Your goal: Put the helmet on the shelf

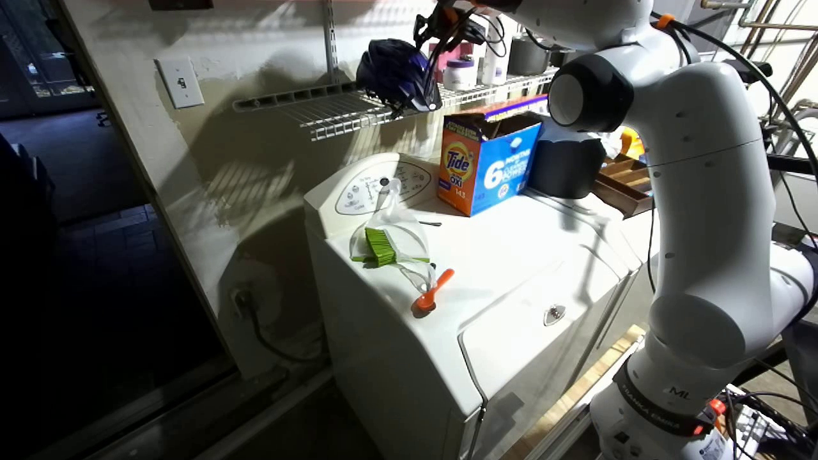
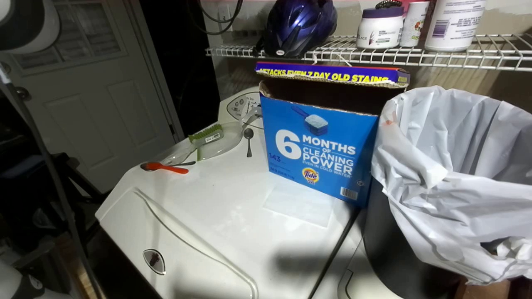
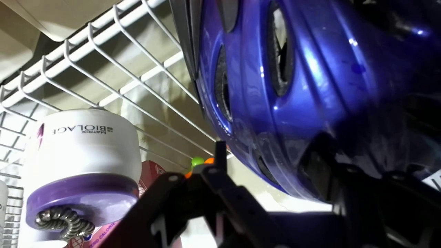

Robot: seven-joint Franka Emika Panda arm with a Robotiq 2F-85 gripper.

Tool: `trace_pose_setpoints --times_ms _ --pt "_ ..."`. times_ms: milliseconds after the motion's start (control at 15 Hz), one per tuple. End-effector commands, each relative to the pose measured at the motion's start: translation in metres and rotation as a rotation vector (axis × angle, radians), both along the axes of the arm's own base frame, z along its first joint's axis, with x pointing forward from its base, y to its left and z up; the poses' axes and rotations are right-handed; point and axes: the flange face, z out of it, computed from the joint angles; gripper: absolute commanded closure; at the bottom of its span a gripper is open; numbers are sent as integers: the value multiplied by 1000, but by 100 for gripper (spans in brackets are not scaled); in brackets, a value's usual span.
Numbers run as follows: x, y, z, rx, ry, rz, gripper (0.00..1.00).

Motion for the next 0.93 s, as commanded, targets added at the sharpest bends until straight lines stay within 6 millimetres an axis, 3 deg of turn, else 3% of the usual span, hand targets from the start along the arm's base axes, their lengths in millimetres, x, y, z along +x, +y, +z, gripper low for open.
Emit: trace_pose_setpoints --times_ms 0,67,467,600,733,867 --pt "0 6 11 -13 4 -26 30" --pt "-1 6 13 -11 0 -26 25" --pt "-5 10 28 -13 -20 -33 47" --pt "-7 11 32 -12 -22 -35 41" --pt "-11 11 35 -18 -10 -40 16" --pt "-22 14 41 -11 28 -30 7"
